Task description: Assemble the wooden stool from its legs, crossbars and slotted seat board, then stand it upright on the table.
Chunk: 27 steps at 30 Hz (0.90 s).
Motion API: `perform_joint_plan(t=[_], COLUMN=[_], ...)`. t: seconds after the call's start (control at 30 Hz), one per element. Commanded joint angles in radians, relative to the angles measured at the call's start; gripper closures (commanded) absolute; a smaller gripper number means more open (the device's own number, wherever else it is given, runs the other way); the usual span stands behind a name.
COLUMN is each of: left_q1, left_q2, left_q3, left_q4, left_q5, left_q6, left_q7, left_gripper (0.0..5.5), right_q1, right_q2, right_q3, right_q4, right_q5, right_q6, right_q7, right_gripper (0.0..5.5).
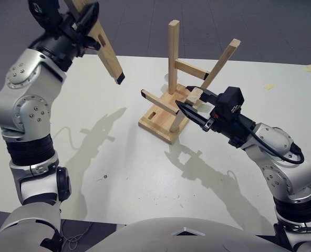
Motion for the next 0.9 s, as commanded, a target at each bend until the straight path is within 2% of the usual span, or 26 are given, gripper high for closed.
perform_joint_plan(t=[0.03, 0.13, 0.4, 0.9], left_q1=[0.026, 0.026, -0.021, -0.036], left_q2=[-0.061, -0.09, -0.229, -0.285], left_q3=[0.007, 0.009, 0.007, -0.03], left_q4=[0.025, 0.068, 0.264, 0.394], left_q5=[-0.057, -0.061, -0.003, 0.1], left_q6=[0.073, 0.077, -0.067, -0.131], left_q7=[-0.02, -0.045, -0.092, -0.175], left_gripper=[4.45, 4.45, 4.45, 4.46], right_q1=[0.026, 0.014, 0.004, -0.003], right_q2=[-0.023, -0.014, 0.006, 0.021], right_q3=[0.022, 0.02, 0.018, 0.03], right_q4=[0.081, 0.093, 0.103, 0.124], right_q5=[-0.097, -0.092, -0.068, -0.081], right_q6=[0.044, 0.036, 0.022, -0.012], right_q7=[-0.028, -0.037, -0.019, -0.002], right_gripper=[3.38, 3.38, 3.38, 3.38])
